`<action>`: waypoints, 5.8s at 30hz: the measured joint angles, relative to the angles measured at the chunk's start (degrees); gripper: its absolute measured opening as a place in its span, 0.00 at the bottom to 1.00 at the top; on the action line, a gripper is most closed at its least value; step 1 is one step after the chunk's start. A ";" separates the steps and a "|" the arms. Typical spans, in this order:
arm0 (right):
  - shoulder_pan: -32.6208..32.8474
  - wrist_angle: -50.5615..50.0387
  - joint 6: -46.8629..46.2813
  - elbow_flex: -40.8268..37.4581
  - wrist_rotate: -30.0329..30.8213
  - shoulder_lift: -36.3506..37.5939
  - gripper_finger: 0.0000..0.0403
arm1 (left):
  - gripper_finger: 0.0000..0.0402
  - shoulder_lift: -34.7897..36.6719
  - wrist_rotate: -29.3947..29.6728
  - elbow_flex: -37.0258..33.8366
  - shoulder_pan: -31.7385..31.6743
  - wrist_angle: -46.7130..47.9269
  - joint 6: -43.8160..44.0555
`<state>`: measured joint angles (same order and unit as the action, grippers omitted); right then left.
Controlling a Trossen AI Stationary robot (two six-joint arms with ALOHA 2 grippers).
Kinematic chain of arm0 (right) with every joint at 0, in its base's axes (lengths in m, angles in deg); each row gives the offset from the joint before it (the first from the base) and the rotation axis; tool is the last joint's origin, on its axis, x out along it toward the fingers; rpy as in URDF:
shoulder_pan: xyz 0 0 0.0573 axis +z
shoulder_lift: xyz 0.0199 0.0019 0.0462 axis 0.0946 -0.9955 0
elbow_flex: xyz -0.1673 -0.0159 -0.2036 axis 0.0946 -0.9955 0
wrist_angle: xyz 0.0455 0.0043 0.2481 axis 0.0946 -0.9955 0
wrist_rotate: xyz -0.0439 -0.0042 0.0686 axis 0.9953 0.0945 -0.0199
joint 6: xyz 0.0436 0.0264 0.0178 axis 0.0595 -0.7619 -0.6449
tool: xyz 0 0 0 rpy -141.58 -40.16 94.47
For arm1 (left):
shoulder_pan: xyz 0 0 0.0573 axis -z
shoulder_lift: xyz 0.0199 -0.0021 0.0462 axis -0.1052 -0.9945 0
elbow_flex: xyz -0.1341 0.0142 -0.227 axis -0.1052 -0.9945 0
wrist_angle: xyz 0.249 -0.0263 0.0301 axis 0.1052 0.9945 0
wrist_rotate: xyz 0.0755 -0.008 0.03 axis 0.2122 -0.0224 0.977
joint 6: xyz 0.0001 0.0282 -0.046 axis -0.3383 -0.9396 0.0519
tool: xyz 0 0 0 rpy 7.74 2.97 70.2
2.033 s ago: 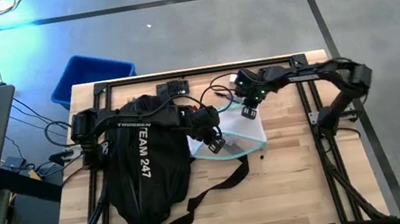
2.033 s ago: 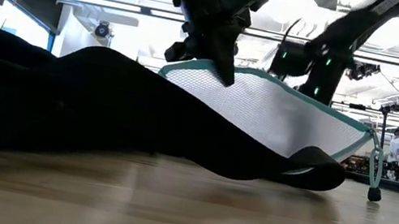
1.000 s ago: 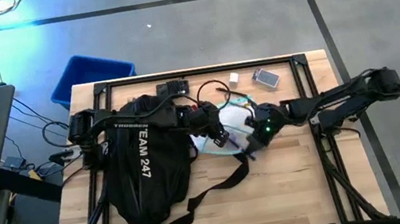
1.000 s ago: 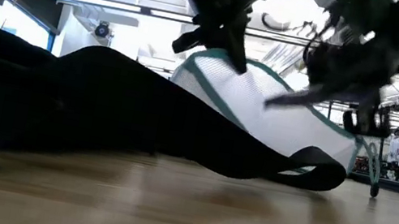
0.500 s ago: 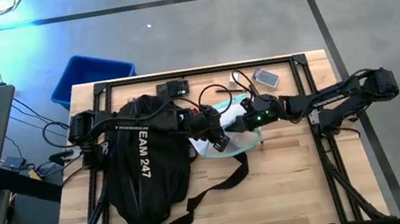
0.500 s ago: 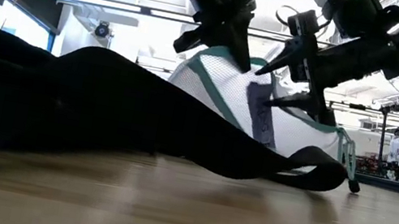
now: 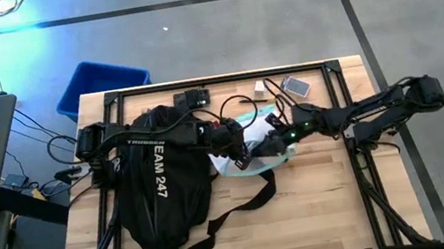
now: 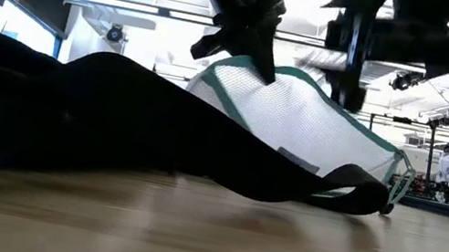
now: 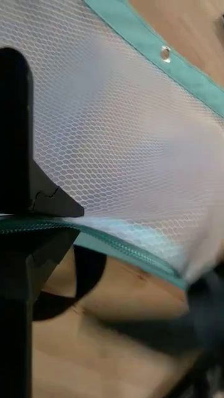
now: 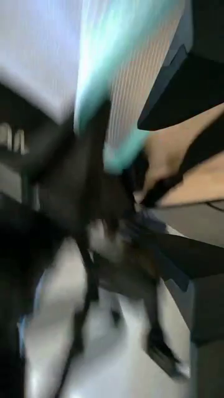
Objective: Unpack backpack
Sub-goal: Put the black pen into the transparent zip bag
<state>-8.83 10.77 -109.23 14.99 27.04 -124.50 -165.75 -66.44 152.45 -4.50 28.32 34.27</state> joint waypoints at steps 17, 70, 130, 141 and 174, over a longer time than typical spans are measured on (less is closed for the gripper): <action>-21.14 -31.35 20.61 8.98 -0.11 9.84 0.61 | 0.00 -0.02 -2.55 -0.02 0.18 2.85 -1.27; -40.63 -37.46 79.11 14.25 11.94 -25.98 0.07 | 0.00 -0.04 -6.28 -0.04 -0.94 2.56 -4.27; -44.60 -27.32 71.46 11.98 -11.47 -24.53 0.36 | 0.00 -0.04 -8.70 -0.04 -1.09 2.50 -6.21; -45.54 -39.57 68.63 11.93 -4.29 -7.20 0.35 | 0.00 -0.04 -9.52 -0.04 -1.09 3.72 -6.21; -34.11 -1.15 62.64 -19.41 10.88 9.34 0.35 | 0.00 -0.04 -10.56 -0.04 -1.16 3.19 -8.27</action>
<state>-42.94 9.62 -46.59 -4.42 37.93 -115.17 -165.79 -77.00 152.40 -5.65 31.52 26.00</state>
